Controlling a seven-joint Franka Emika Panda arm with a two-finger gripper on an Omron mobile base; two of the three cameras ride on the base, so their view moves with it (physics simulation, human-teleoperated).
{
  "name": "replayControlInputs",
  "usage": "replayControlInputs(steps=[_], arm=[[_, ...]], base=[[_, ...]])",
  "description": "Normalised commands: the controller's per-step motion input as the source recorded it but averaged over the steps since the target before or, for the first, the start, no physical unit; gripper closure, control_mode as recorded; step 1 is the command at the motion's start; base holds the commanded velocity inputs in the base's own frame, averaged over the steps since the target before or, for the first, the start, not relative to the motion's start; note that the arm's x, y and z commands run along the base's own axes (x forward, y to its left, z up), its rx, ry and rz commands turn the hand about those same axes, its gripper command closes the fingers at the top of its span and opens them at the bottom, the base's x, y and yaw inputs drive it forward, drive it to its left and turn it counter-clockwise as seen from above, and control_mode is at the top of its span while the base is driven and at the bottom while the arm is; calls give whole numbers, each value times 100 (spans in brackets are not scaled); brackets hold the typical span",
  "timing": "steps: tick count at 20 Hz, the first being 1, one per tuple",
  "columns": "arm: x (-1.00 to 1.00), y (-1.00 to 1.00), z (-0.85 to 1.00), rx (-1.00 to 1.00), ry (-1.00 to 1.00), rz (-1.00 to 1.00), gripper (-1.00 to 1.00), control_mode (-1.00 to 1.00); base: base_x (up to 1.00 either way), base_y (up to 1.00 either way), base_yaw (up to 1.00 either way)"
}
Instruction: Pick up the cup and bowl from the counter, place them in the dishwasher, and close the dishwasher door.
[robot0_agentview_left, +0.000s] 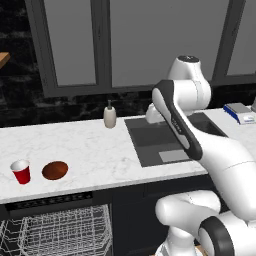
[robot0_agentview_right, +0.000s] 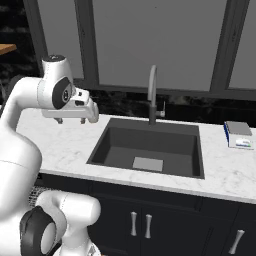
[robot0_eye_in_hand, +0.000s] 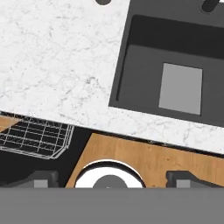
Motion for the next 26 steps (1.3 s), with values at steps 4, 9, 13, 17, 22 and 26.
replayControlInputs(steps=[4, 9, 13, 17, 22, 26], arm=[[-40, 47, 0, 0, 0, 5, -100, -100], [-7, 77, -10, -7, 2, 3, -100, -100], [-3, 76, -15, -9, 4, 2, -100, -100], [0, 56, -10, -8, 3, 3, -100, -100], [36, 32, -1, -8, 22, 0, -100, -100], [56, 23, -10, -8, 27, 0, -100, -100]], base=[[0, 0, 0], [0, 0, 0], [0, 0, 0], [0, 0, 0], [0, 0, 0], [0, 0, 0]])
